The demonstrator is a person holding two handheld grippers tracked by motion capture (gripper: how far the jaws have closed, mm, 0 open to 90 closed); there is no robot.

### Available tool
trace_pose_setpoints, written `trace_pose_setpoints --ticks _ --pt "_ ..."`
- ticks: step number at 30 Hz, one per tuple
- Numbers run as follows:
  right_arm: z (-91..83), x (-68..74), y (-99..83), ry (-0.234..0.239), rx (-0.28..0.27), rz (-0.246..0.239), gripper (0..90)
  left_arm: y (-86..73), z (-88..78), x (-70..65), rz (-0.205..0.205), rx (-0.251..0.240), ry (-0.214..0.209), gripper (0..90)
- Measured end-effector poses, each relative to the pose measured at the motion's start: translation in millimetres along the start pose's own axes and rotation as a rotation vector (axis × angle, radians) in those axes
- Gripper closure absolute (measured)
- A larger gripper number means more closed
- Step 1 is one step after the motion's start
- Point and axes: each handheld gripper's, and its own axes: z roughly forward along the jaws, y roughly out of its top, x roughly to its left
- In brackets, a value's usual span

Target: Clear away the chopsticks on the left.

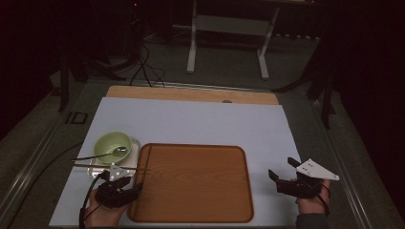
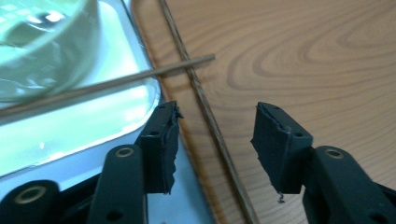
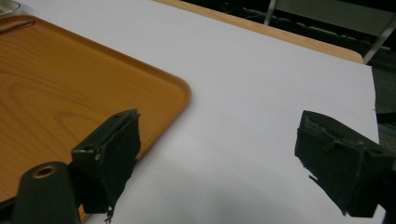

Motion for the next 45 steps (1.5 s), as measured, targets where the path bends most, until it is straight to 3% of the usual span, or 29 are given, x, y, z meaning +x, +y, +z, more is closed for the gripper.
trace_pose_setpoints --ticks 8,12,19,22,25,31,38,45 --pt "0.1 0.3 0.1 0.001 -0.001 -0.003 14.1 2.6 -19.1 20.5 0.03 -0.064 0.035 44.5" --pt "-0.3 0.0 -0.1 -0.002 -0.001 0.003 14.1 2.8 -25.3 33.9 0.031 -0.074 0.047 43.8" --pt "0.3 1.4 0.3 -0.003 0.0 -0.003 14.1 5.2 -30.3 55.7 0.069 -0.086 0.07 43.5" --pt "0.0 1.2 0.4 -0.002 -0.002 -0.003 14.1 6.1 -28.9 67.3 0.073 -0.091 0.083 41.1" --pt "0.7 1.1 0.2 -0.001 0.002 -0.004 14.1 5.2 -26.0 78.7 0.086 -0.122 0.046 36.8" --pt "1.6 1.8 0.3 0.0 0.005 -0.005 14.1 3.2 -12.7 94.1 0.086 -0.094 0.045 30.7" --pt "1.5 1.1 -0.1 0.0 0.007 -0.003 14.1 -6.8 -2.0 104.5 0.055 -0.066 0.054 28.1" --pt "2.6 2.1 0.3 0.002 0.01 -0.004 14.1 -3.5 11.3 115.9 0.079 -0.05 0.055 25.0"
